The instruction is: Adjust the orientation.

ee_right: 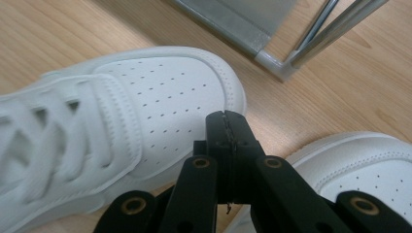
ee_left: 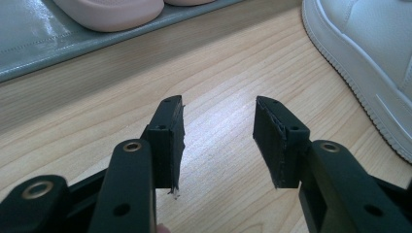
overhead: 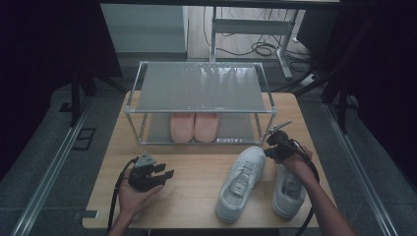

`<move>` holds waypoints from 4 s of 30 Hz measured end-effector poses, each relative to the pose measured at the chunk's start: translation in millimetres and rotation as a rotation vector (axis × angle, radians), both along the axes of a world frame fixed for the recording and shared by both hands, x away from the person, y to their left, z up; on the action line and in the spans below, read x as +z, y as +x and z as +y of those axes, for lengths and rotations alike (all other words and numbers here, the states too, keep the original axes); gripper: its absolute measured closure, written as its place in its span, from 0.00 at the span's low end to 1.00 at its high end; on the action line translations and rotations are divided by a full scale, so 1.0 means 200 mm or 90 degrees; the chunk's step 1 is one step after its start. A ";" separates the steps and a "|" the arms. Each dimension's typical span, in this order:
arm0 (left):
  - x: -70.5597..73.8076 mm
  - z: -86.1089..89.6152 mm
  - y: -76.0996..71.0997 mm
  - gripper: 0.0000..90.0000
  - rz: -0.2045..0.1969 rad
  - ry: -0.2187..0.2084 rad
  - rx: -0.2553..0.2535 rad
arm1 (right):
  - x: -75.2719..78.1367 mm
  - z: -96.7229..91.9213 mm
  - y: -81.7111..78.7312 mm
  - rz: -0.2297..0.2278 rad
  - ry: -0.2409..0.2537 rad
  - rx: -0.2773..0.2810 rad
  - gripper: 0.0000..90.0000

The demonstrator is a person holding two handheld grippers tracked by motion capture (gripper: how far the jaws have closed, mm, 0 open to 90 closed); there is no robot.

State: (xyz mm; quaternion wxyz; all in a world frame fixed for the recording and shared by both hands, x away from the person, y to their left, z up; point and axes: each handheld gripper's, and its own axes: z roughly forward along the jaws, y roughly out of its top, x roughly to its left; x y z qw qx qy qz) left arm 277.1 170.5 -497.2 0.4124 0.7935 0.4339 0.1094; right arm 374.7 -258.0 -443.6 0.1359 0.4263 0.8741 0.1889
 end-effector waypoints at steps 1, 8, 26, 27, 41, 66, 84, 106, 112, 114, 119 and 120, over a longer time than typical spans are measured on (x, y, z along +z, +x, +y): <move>0.00 0.00 0.00 0.61 -0.001 0.000 -0.001 | -0.01 0.01 0.01 0.002 -0.006 -0.002 1.00; 0.00 0.00 0.00 0.61 -0.003 -0.004 -0.002 | -0.05 0.03 0.06 0.020 -0.035 -0.014 1.00; 0.00 0.01 -0.01 0.62 0.002 -0.009 -0.003 | -0.08 0.09 0.09 0.025 -0.098 -0.008 1.00; 0.00 0.01 0.00 0.62 0.002 -0.008 -0.003 | -0.08 0.10 0.09 0.025 -0.096 -0.007 1.00; 0.00 0.02 0.00 0.62 0.003 -0.007 0.000 | -0.06 0.21 0.10 0.030 -0.061 0.022 1.00; 0.01 0.03 -0.01 0.62 0.000 -0.010 0.002 | -0.09 0.28 0.05 0.061 -0.098 0.063 1.00; 0.01 0.03 -0.01 0.62 -0.001 -0.010 0.000 | -0.11 0.29 0.03 0.067 -0.091 0.062 0.99; 0.02 0.03 -0.01 0.62 -0.003 -0.010 0.000 | -0.07 0.56 -0.07 0.051 -0.057 0.153 1.00; 0.01 0.03 -0.01 0.62 -0.001 -0.010 0.001 | -0.06 0.62 -0.10 0.046 -0.042 0.173 1.00; 0.02 0.03 -0.01 0.62 -0.002 -0.009 0.000 | -0.06 0.64 -0.10 0.045 -0.038 0.181 1.00; 0.01 0.04 -0.01 0.62 -0.001 -0.010 0.003 | -0.07 0.68 -0.11 0.042 -0.031 0.195 1.00; 0.01 0.04 -0.01 0.62 0.000 -0.009 0.003 | -0.07 0.68 -0.11 0.042 -0.031 0.196 1.00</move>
